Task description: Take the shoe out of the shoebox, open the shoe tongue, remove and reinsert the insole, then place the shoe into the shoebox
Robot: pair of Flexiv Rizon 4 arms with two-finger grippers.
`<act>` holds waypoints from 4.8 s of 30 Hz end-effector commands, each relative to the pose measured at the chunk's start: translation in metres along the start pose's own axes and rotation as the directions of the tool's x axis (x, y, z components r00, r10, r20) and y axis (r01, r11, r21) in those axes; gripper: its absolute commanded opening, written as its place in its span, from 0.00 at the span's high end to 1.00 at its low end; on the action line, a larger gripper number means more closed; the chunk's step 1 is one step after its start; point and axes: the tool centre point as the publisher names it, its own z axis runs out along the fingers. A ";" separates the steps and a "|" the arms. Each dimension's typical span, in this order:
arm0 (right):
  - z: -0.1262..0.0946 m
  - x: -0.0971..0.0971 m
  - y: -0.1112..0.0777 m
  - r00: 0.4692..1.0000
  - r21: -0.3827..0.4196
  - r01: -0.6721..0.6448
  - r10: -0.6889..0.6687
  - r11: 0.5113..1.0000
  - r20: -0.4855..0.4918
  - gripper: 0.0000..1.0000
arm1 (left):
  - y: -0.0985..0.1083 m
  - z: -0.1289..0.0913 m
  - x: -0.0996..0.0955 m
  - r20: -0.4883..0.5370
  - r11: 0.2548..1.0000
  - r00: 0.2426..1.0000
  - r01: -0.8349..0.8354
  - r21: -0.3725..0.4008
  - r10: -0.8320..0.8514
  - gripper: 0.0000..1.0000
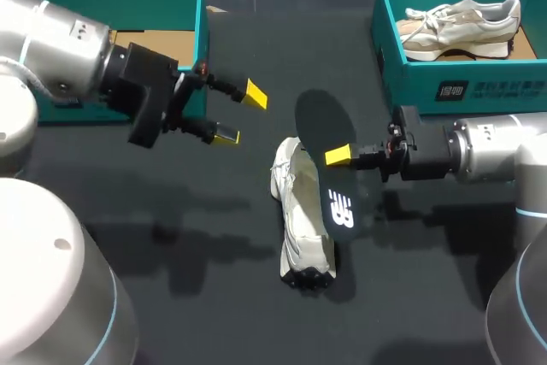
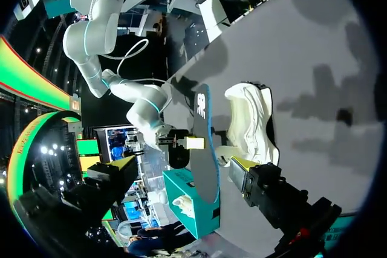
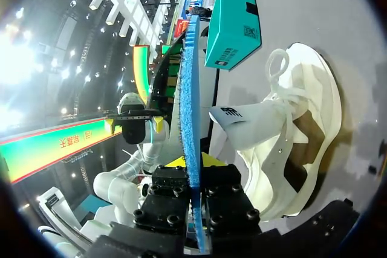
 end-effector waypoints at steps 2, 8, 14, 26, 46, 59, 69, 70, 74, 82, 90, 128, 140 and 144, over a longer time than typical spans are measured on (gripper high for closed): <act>0.000 0.000 -0.001 1.000 -0.001 -0.001 0.001 1.000 0.003 1.00 | 0.018 -0.013 -0.020 -0.180 0.992 0.983 0.050 0.112 -0.029 0.00; 0.000 0.000 -0.001 1.000 -0.001 -0.001 0.001 1.000 0.003 1.00 | 0.030 -0.012 -0.045 -0.367 0.986 0.930 0.071 0.150 -0.011 0.00; 0.000 0.000 -0.001 1.000 -0.001 -0.001 0.001 1.000 0.003 1.00 | 0.037 -0.004 -0.059 -0.532 0.977 0.846 0.129 0.169 -0.020 0.00; 0.000 0.000 -0.001 1.000 -0.001 -0.001 0.001 1.000 0.003 1.00 | 0.042 0.006 -0.063 -0.688 0.964 0.726 0.182 0.194 0.001 0.00; 0.000 0.000 -0.001 1.000 -0.001 -0.001 0.001 1.000 0.003 1.00 | 0.066 0.047 -0.084 -0.940 0.992 0.339 0.099 0.080 0.042 0.00; 0.000 0.000 -0.001 1.000 -0.001 -0.001 0.001 1.000 0.003 1.00 | 0.074 0.065 -0.072 -0.982 0.994 0.190 0.106 0.023 0.002 0.00; 0.000 0.000 -0.001 1.000 -0.001 -0.001 0.001 1.000 0.003 1.00 | 0.074 0.069 -0.069 -0.987 0.996 0.155 0.091 -0.016 -0.030 0.00; 0.000 0.000 -0.001 1.000 -0.001 -0.001 0.001 1.000 0.003 1.00 | 0.074 0.069 -0.068 -0.986 0.995 0.163 0.093 -0.019 -0.034 0.00; 0.000 0.000 -0.001 1.000 -0.001 -0.001 0.001 1.000 0.003 1.00 | 0.074 0.071 -0.067 -0.983 0.995 0.181 0.102 -0.023 -0.041 0.00; 0.000 0.000 -0.001 1.000 -0.001 -0.001 0.001 1.000 0.003 1.00 | 0.075 0.067 -0.066 -0.974 0.994 0.216 0.099 -0.045 -0.066 0.00; 0.000 0.000 -0.001 1.000 -0.001 -0.001 0.001 1.000 0.003 1.00 | 0.069 0.045 -0.064 -0.901 0.990 0.417 0.124 -0.073 -0.119 0.00; 0.000 0.000 -0.001 1.000 -0.001 -0.001 0.001 1.000 0.003 1.00 | 0.043 -0.008 -0.011 -0.294 0.977 0.932 0.192 -0.096 -0.212 0.00; 0.000 0.000 -0.001 1.000 -0.001 -0.001 0.001 1.000 0.003 1.00 | 0.035 -0.010 0.005 0.012 0.978 0.980 0.199 -0.060 -0.199 0.00; 0.000 0.000 -0.001 1.000 -0.001 -0.001 0.001 1.000 0.003 1.00 | 0.036 -0.010 0.009 0.088 0.976 0.976 0.207 -0.063 -0.202 0.00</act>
